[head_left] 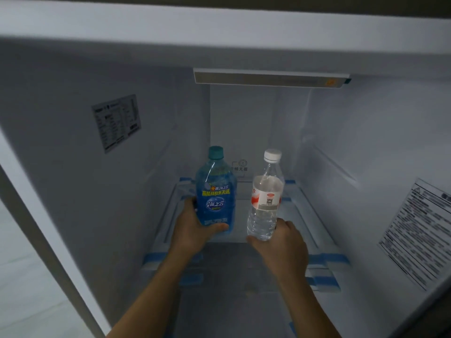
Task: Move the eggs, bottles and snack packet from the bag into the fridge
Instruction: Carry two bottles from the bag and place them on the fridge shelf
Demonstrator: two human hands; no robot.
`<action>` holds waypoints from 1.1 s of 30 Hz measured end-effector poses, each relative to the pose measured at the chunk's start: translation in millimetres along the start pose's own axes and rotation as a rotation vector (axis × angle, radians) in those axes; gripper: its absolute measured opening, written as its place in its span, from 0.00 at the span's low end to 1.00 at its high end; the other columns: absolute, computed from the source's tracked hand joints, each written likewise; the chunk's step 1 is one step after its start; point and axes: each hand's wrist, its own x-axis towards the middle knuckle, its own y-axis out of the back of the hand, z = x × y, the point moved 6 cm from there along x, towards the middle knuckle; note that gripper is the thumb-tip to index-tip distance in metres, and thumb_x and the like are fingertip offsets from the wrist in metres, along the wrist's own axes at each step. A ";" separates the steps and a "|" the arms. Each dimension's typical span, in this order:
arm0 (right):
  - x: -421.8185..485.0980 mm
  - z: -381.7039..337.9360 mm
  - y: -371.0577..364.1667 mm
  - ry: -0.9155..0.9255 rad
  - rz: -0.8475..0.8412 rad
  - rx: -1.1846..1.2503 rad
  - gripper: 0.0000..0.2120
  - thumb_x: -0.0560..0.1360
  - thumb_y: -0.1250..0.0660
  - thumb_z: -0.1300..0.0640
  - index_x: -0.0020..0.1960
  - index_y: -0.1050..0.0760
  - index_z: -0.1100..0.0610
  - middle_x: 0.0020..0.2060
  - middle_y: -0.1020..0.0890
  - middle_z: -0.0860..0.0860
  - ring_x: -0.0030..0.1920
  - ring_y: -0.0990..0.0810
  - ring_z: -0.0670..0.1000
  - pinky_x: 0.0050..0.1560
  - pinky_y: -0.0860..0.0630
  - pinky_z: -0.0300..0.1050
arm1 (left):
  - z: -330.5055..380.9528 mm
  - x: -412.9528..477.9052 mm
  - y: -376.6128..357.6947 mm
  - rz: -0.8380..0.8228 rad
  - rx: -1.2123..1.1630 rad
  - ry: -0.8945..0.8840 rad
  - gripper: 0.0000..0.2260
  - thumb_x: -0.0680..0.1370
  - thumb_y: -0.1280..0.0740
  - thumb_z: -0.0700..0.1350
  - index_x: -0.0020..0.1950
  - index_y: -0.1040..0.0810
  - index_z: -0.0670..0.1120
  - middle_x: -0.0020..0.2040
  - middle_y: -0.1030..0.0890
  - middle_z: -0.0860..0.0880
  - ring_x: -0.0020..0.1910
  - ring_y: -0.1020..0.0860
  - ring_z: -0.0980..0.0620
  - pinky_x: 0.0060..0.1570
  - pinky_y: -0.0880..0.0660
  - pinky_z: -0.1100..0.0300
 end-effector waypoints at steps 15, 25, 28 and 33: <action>52.6 -23.8 -56.7 0.078 -0.151 0.052 0.24 0.67 0.24 0.34 0.52 0.18 0.52 0.45 0.16 0.50 0.45 0.18 0.52 0.47 0.19 0.50 | -22.7 44.7 7.6 0.166 0.031 0.030 0.30 0.64 0.18 0.46 0.64 0.24 0.47 0.59 0.18 0.50 0.54 0.19 0.51 0.52 0.19 0.53; 93.0 -38.2 -81.1 0.011 -0.233 0.114 0.23 0.67 0.22 0.39 0.53 0.18 0.54 0.46 0.14 0.51 0.45 0.16 0.53 0.39 0.28 0.43 | -21.9 79.9 7.5 0.110 0.077 0.057 0.23 0.72 0.23 0.41 0.65 0.25 0.42 0.59 0.18 0.46 0.51 0.23 0.54 0.35 0.31 0.79; 99.2 -39.5 -86.2 0.008 -0.235 0.102 0.24 0.67 0.21 0.39 0.53 0.18 0.55 0.46 0.14 0.52 0.45 0.16 0.53 0.38 0.27 0.42 | -24.5 87.2 6.2 0.061 0.114 0.052 0.21 0.73 0.24 0.41 0.65 0.24 0.43 0.60 0.18 0.46 0.51 0.23 0.55 0.40 0.30 0.74; 101.3 -38.7 -91.6 0.057 -0.221 0.037 0.26 0.67 0.22 0.37 0.50 0.20 0.57 0.45 0.15 0.54 0.48 0.18 0.56 0.43 0.19 0.50 | -24.2 89.7 6.4 0.014 0.166 0.027 0.22 0.74 0.24 0.43 0.65 0.25 0.43 0.61 0.19 0.46 0.55 0.21 0.52 0.51 0.27 0.63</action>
